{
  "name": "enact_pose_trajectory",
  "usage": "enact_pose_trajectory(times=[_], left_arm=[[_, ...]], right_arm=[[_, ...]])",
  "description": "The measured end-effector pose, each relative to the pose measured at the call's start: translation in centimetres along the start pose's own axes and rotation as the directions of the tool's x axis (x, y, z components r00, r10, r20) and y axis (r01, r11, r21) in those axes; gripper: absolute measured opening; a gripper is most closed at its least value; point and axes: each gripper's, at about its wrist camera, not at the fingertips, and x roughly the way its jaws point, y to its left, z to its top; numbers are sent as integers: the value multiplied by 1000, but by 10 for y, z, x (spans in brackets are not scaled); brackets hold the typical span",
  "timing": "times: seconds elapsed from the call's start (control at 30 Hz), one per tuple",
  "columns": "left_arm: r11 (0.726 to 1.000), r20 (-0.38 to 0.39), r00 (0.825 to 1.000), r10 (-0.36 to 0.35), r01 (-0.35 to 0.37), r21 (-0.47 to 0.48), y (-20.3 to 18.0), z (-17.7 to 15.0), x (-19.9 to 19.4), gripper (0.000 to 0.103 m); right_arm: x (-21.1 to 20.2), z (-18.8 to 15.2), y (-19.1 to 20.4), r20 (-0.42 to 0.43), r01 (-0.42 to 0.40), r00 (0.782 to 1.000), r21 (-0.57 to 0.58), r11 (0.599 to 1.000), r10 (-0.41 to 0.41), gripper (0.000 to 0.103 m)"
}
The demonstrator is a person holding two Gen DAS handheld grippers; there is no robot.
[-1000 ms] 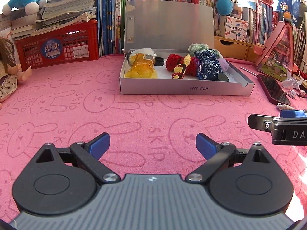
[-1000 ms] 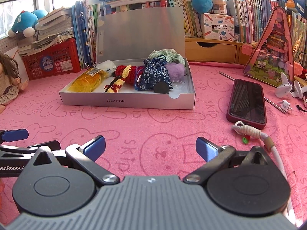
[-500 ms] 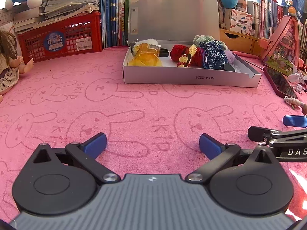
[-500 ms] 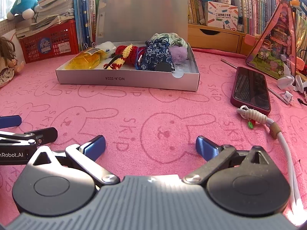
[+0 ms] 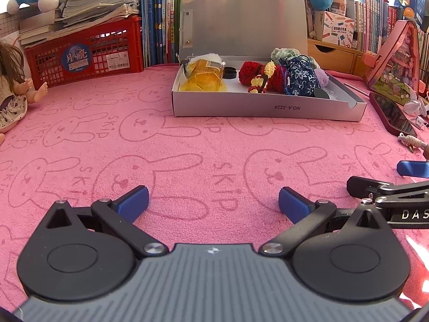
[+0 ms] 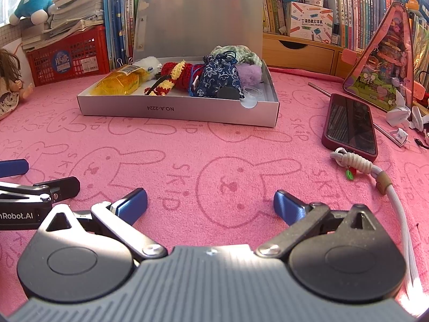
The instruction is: Organize objects
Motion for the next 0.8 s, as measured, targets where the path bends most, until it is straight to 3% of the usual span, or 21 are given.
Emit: enact_pose_trajectory(times=[0.8], left_arm=[[1000, -1, 1000, 16, -16, -8, -2, 0, 0, 103]], right_arm=[[-4, -6, 1, 19, 16, 1000, 16, 1000, -16, 103]])
